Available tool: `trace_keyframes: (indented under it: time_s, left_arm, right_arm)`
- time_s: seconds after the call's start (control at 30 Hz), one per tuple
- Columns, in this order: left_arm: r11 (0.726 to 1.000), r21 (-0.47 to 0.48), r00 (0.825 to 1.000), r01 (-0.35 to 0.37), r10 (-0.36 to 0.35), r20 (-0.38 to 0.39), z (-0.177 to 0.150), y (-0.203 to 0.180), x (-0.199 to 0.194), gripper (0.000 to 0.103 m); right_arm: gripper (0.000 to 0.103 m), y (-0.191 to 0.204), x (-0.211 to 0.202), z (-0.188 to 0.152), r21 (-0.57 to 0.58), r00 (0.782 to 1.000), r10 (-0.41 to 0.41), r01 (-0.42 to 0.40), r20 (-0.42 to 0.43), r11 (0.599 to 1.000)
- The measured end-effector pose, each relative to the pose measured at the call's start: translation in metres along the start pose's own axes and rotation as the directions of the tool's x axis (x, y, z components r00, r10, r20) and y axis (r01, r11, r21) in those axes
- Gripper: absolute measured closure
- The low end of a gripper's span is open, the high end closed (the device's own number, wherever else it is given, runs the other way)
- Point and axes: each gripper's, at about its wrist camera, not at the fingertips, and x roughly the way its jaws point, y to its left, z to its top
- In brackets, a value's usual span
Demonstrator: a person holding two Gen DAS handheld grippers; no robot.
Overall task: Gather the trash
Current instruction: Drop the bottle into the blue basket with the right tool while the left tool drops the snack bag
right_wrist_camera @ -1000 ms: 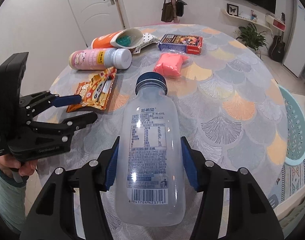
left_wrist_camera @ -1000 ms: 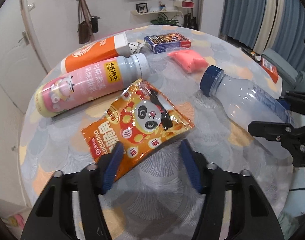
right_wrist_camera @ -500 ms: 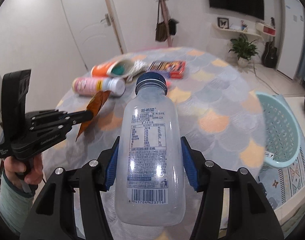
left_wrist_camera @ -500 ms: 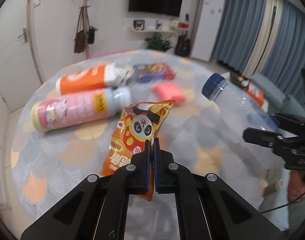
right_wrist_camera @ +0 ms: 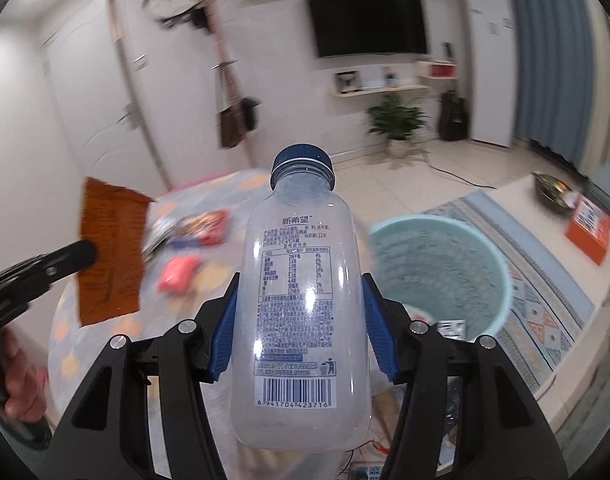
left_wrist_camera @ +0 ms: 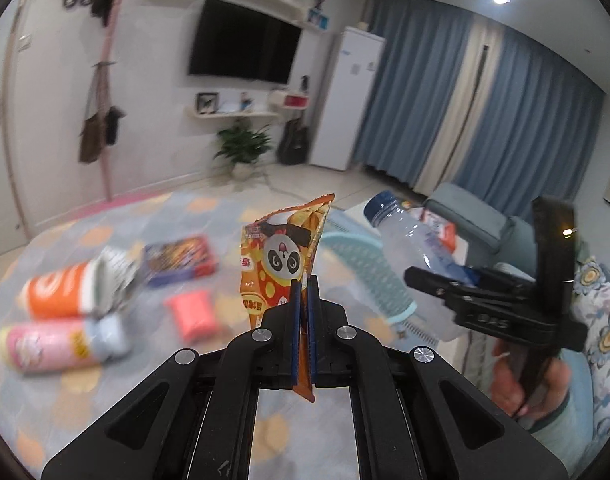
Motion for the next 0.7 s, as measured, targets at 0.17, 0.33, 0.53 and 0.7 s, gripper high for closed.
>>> trace_keyframes:
  time_s: [0.17,0.33,0.53,0.7]
  left_arm:
    - [0.996,0.015,0.996,0.085,-0.085,0.007,0.036,-0.031,0.039,0.102]
    - [0.989,0.007,0.988,0.151,-0.150,-0.027,0.061,-0.058,0.088,0.102]
    - [0.983,-0.010,0.979,0.184,-0.185,-0.085,0.071,-0.078,0.150,0.102]
    - [0.976,-0.066,0.964,0.205,-0.214,-0.159,0.066,-0.074,0.203,0.102]
  right_arm:
    - [0.050,-0.045,0.012,0.018,0.079,0.996,-0.087,0.086,0.010,0.993]
    - [0.050,-0.084,0.035,0.026,0.156,0.988,-0.152,0.153,-0.019,0.976]
    - [0.050,-0.121,0.074,0.028,0.236,0.979,-0.182,0.200,-0.098,0.951]
    - [0.050,-0.143,0.108,0.020,0.284,0.965,-0.188,0.235,-0.184,0.929]
